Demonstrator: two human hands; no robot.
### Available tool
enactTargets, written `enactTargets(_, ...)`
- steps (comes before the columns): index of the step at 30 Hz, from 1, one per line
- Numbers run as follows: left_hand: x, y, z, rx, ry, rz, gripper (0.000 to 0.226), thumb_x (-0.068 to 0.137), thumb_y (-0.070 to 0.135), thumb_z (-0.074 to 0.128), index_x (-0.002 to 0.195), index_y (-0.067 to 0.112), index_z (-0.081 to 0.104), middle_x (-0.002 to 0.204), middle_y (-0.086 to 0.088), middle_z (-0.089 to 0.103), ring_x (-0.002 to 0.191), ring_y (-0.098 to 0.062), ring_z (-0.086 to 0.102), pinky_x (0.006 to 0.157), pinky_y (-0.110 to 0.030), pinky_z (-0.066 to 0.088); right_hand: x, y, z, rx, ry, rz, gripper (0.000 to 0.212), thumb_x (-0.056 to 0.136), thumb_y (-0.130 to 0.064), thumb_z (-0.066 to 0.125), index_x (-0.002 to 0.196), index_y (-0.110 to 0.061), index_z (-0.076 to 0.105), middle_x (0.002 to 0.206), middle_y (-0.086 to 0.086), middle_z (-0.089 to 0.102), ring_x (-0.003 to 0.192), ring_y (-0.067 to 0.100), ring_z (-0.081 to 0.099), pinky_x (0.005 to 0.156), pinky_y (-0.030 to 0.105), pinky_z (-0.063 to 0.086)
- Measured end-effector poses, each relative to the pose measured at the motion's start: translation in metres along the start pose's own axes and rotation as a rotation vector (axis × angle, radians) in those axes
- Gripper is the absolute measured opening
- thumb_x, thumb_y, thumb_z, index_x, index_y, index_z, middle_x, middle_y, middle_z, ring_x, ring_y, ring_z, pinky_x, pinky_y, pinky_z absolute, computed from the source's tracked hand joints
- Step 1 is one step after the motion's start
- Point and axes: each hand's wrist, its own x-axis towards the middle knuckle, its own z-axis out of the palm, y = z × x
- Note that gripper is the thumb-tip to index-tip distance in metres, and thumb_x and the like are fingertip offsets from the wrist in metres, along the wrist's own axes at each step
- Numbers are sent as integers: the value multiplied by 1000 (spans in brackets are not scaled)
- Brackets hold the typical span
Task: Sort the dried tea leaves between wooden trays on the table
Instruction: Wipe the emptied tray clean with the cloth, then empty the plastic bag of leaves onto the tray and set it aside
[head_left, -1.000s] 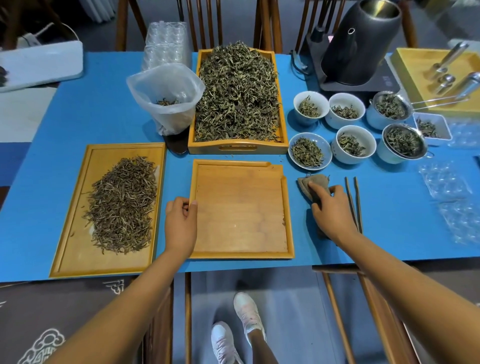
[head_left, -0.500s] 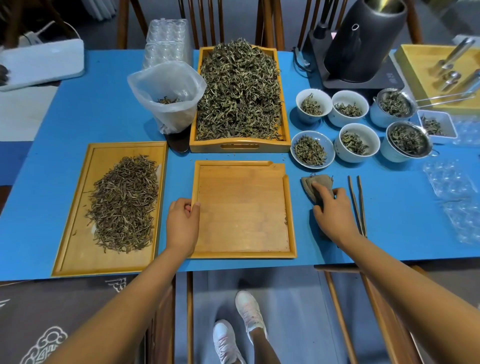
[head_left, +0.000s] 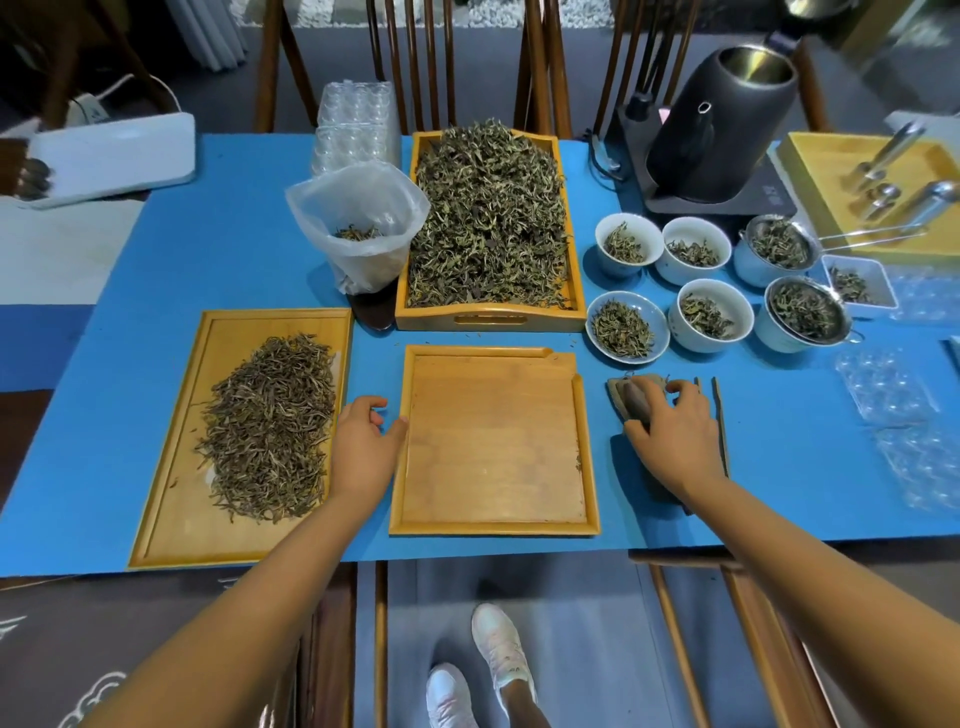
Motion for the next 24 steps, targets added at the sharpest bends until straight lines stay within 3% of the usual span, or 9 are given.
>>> enactTargets(8,20,17,-42,-28,23,55,29,88,19,63,113,5,57,92,-4,44,75,-18,47,68,-31,41,17,-53,-27,168,-9,-132,50,89,-25,53,137,-20,40,130,15,39,120,32,37,99,47,38)
enactTargets(11,31,17,-57,14,29,84,25,88,21,62,109,9,59,88,-4,48,72,-18,48,66,-30,40,27,-81,-29,183,-28,-232,48,90,-23,52,136,-24,40,126,14,42,119,30,37,98,41,35)
enactTargets(15,48,17,-71,53,42,85,21,89,28,60,105,15,60,84,-2,53,67,-13,49,55,-26,36,45,-120,-25,242,-93,-314,51,87,-21,53,136,-24,38,125,13,42,120,28,37,100,37,33)
enactTargets(20,83,20,-82,66,76,53,20,86,28,62,104,18,59,78,4,52,67,-6,49,53,-21,33,77,-164,-17,234,-148,-407,51,88,-19,50,137,-25,36,123,10,44,117,26,38,98,36,34)
enactTargets(24,117,25,-87,120,0,52,29,85,28,65,111,18,57,89,0,52,70,-11,52,58,-23,38,106,-193,-12,219,-217,-475,50,92,-20,47,140,-21,32,126,9,44,120,25,38,95,34,35)
